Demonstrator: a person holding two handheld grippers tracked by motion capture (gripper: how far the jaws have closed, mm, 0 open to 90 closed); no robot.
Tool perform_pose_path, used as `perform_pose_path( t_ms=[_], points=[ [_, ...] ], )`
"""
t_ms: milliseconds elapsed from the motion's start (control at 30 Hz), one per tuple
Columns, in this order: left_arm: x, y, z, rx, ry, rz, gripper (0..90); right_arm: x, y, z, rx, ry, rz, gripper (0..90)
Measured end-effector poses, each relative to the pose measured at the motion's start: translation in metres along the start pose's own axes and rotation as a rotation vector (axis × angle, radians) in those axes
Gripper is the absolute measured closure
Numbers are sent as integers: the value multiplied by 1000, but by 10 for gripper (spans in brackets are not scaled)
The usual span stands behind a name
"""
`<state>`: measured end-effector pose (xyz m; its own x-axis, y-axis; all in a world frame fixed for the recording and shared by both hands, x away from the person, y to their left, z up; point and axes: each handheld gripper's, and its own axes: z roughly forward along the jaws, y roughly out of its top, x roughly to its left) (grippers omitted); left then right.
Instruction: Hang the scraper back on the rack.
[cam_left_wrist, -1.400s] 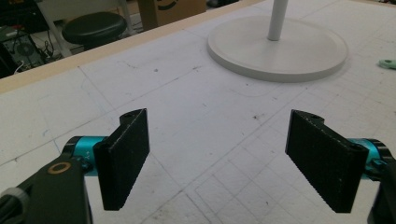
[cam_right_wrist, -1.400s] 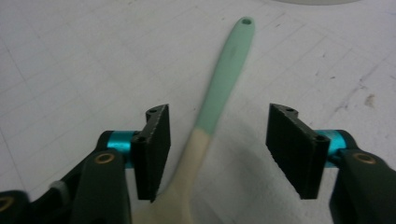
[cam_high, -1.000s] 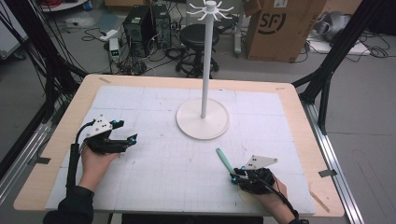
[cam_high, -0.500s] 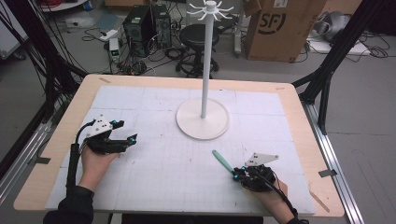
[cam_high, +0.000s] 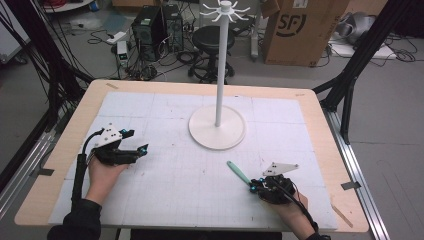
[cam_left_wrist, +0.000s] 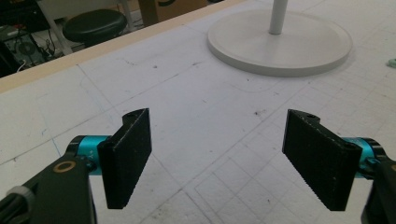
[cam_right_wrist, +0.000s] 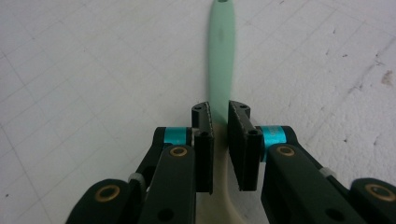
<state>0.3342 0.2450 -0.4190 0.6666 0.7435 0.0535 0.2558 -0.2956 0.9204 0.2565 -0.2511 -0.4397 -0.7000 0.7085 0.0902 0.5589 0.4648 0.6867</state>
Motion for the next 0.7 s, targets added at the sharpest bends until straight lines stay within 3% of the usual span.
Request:
perform_pose_path(
  t_ms=[100, 233, 333, 567, 700],
  points=[
    [1, 0, -1, -6, 6, -7, 246, -3, 2, -3, -6, 11, 1, 814],
    [2, 0, -1, 0, 6, -6, 246, -8, 9, -11, -53, 47, 23, 814],
    [1, 0, -1, -2, 3, -6, 246, -11, 18, -20, -88, 57, 10, 814],
    [1, 0, -2, 2, -3, -16, 244, -21, 56, -50, -173, 103, -6, 814],
    [2, -1, -1, 13, 1, -17, 227, -27, 84, -74, -218, 87, -32, 813]
  ],
)
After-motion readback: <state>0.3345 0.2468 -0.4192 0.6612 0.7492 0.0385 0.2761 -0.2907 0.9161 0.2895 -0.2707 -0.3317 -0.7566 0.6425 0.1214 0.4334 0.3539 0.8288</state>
